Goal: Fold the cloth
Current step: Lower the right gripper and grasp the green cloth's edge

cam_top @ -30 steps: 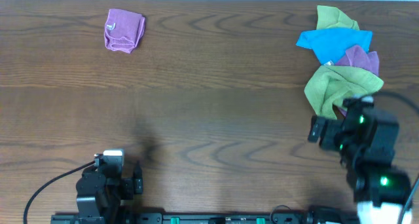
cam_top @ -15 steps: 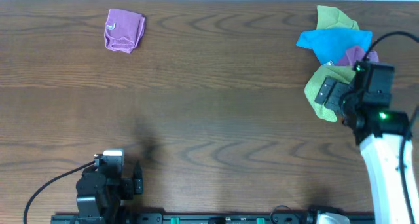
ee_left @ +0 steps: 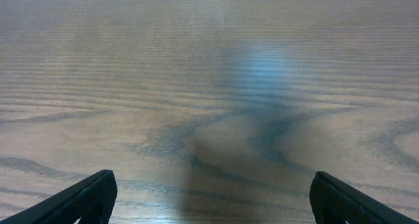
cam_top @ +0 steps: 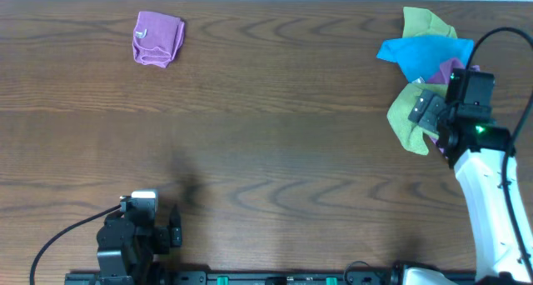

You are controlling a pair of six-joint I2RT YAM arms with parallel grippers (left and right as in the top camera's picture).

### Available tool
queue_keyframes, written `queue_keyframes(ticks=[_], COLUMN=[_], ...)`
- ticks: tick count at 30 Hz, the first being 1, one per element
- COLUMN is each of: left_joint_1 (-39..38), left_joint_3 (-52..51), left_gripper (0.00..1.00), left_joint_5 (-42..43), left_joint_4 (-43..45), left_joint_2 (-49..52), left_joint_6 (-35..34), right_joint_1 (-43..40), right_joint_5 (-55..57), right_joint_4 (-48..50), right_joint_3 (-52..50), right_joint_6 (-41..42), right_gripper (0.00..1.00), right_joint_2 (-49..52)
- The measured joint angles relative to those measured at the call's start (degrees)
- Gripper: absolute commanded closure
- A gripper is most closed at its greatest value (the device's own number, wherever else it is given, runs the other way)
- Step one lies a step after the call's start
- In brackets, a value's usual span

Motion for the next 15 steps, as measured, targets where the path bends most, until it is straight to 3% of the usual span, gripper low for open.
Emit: queue_keyframes(ticks=[15], left_joint_1=[0.0], left_joint_3=[0.0], left_gripper=[0.05], left_joint_5=[0.0], left_joint_4=[0.0], left_joint_2=[0.0], left_joint_6=[0.0], right_joint_1=[-7.1], right_joint_5=[-7.1], right_joint_4=[5.5], right_joint_3=[0.0], right_joint_6=[5.5], right_gripper=[0.06], right_joint_2=[9.4])
